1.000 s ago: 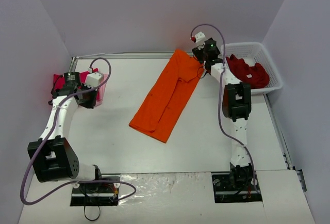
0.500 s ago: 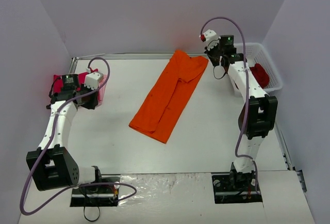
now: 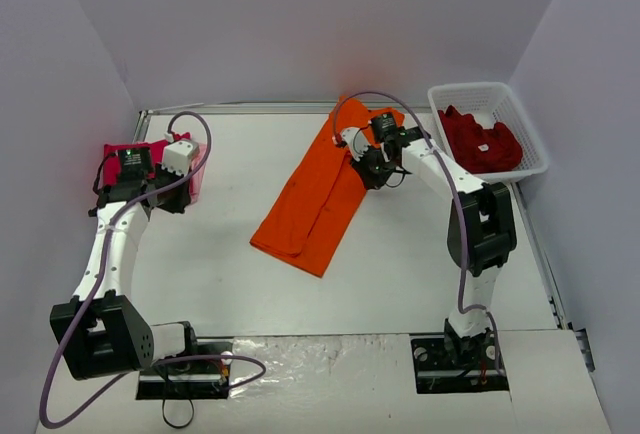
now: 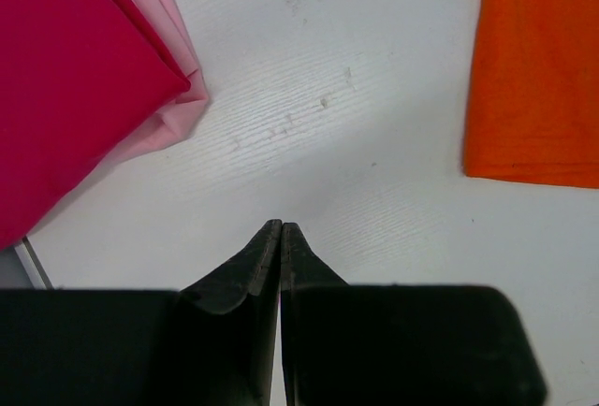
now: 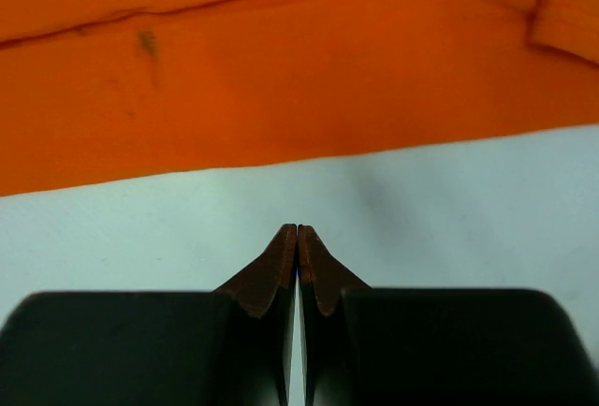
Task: Fold and stack the t-shirts
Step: Rotate the tshirt 90 degrees
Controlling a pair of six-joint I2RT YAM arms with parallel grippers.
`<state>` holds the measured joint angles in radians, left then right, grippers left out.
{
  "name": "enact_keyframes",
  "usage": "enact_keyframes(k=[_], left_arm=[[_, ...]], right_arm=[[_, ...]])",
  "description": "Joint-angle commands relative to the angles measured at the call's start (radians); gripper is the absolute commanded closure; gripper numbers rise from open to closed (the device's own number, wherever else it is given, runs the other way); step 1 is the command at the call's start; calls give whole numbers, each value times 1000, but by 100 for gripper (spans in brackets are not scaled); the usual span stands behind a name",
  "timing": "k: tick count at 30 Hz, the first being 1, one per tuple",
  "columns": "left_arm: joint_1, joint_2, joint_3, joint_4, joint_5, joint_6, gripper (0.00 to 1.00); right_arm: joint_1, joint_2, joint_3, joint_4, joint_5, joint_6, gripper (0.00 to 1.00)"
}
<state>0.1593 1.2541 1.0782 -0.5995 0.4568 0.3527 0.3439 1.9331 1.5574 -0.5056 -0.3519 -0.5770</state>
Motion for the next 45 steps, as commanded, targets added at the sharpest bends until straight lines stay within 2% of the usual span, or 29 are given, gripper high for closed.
enact_keyframes(k=[1,10,25,45], left_arm=[[5,-35,11,15,26,-18,98],[3,-30,3,26,33,-24,97],[5,-41,-14,46,37,-29,98],[5,-32,-21,60,52,-27,98]], right_arm=[[27,-83,-3,-65,-41,-14,100],[141,-51,-20,-68,-30,5,100],[271,135,69,-77,11,31,100],[279,121,-140,-74,28,3,100]])
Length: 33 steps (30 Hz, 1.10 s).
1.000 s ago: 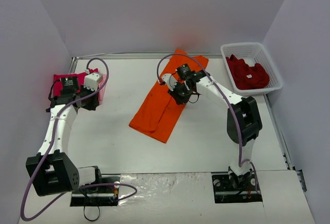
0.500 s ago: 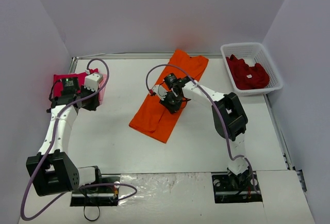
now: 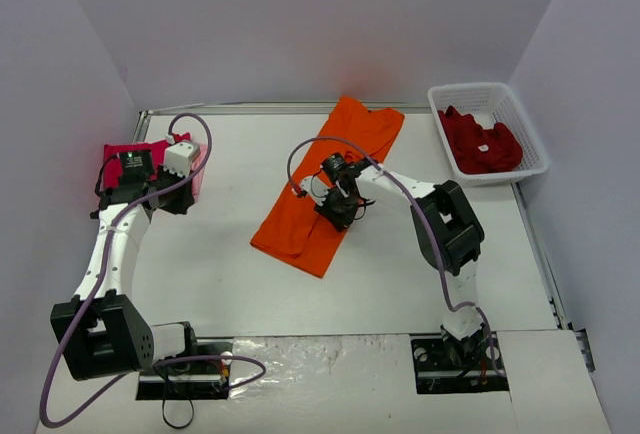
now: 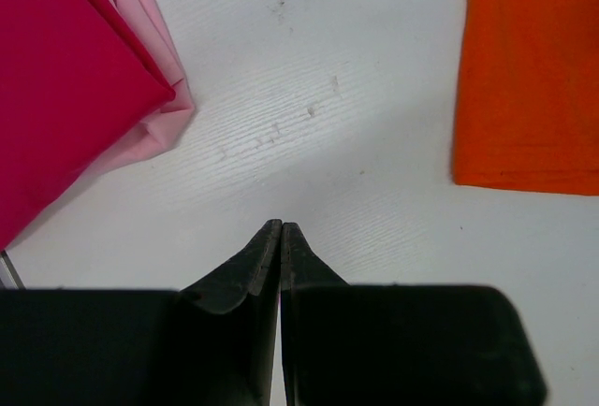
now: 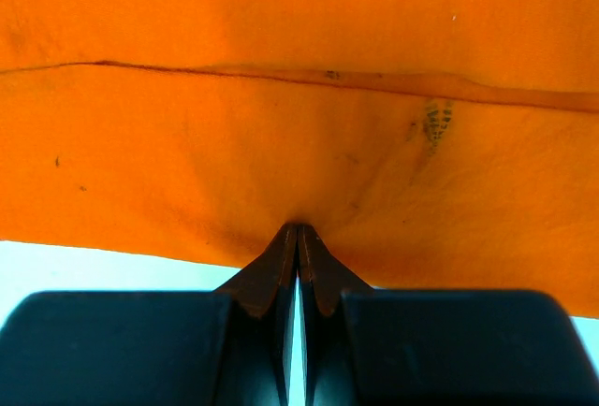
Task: Fold and stack the t-shirts
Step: Rotate the tshirt 90 degrees
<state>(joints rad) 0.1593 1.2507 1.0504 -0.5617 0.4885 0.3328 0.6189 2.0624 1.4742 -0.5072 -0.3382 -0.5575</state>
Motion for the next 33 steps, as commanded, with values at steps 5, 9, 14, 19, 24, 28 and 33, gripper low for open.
enact_keyframes(k=[5,9,14,19,24,28,33], left_arm=[[5,-30,5,20,24,-6,98],[5,-30,8,17,30,-9,98],[5,-31,10,13,35,-8,98],[3,-36,11,9,41,-9,98],[3,-40,11,6,48,-8,98],[3,-37,13,6,58,-9,98],[-4,-30,17,3,65,-8,98]], right_arm=[[4,-18,-130,-74,37,-24,100],[2,-38,-178,-76,54,-25,100],[-4,-67,-224,-80,82,-33,100],[-28,-94,-253,-99,119,-44,100],[-85,-127,-285,-131,153,-64,100],[-143,-146,-298,-169,166,-82,100],[-206,-171,-302,-188,199,-93,100]])
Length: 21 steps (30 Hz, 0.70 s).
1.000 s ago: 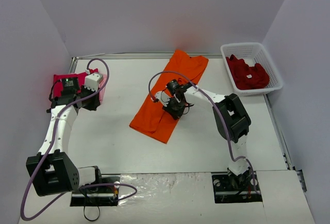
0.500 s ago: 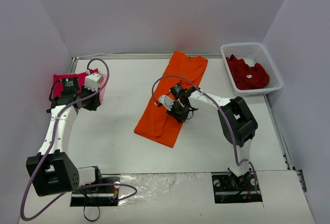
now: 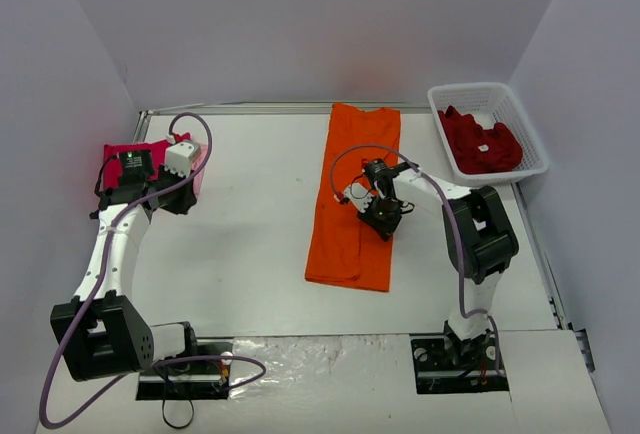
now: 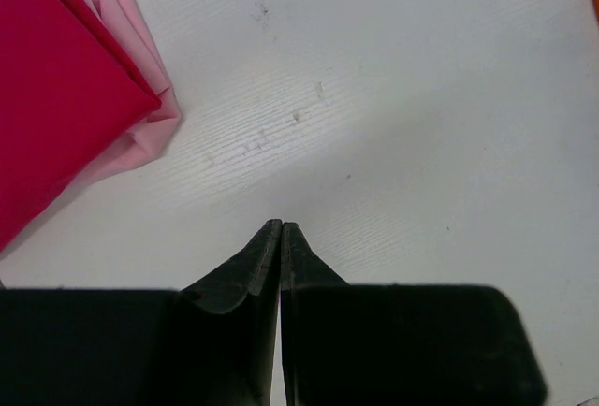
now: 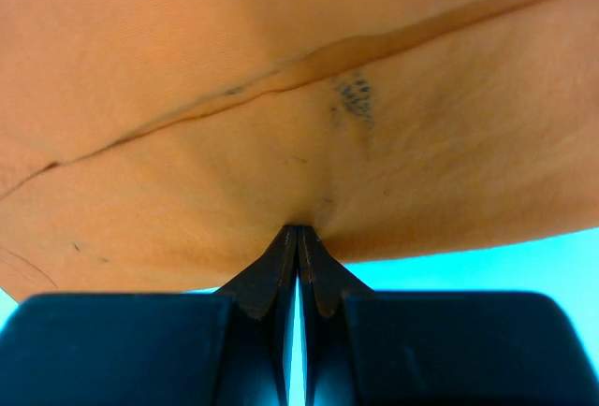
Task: Fold and stack the t-shirts
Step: Rotate the tshirt 90 degrees
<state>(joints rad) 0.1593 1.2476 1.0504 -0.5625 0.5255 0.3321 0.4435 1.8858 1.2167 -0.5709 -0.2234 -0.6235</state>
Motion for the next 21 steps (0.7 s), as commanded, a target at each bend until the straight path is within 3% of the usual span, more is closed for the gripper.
enact_keyframes(k=[1,21], left_arm=[[-6,-27,17,3,28,-7,98],[-47,7,26,1,19,-2,97]], right_arm=[[-35,4,-43,-126,88,-30,100],[-164,165,127,-121,136,-35,100]])
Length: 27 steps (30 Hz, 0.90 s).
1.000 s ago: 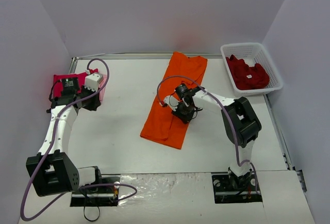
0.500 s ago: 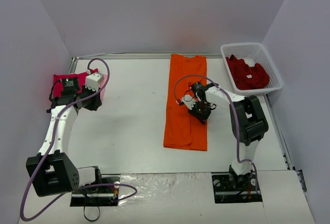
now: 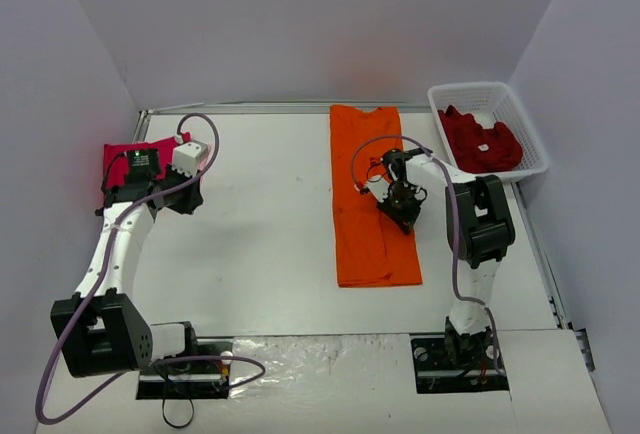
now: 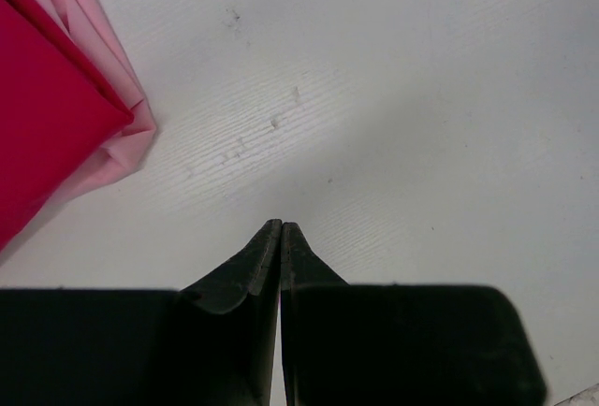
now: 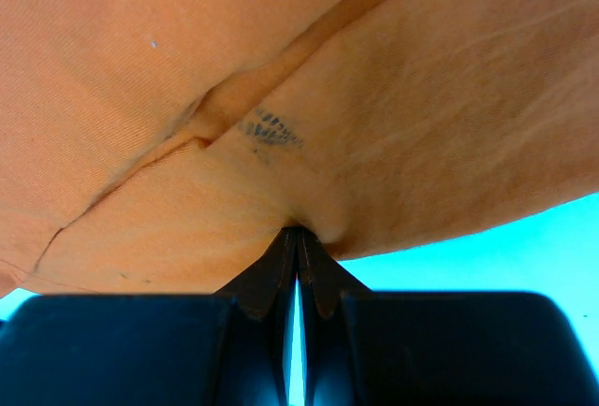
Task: Fold and stack the t-shirts
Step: Rotate the tshirt 90 degrees
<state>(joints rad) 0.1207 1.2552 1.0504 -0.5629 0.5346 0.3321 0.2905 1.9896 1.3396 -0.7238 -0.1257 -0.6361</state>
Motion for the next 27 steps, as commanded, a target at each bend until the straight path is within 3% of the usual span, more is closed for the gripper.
enact_keyframes(k=[1,18,23,27], left_arm=[[-10,1,25,1,7,-1,98],[-19,12,22,1,-5,4,98],[-19,24,30,-5,-1,4,98],[-21,27,28,-2,5,7,97]], right_arm=[[-11,57,6,31,37,-25,100],[-10,287,231,-35,26,-33,100],[-11,302,241,-69,28,-33,100],[-11,215,173,-124,-35,-66,100]])
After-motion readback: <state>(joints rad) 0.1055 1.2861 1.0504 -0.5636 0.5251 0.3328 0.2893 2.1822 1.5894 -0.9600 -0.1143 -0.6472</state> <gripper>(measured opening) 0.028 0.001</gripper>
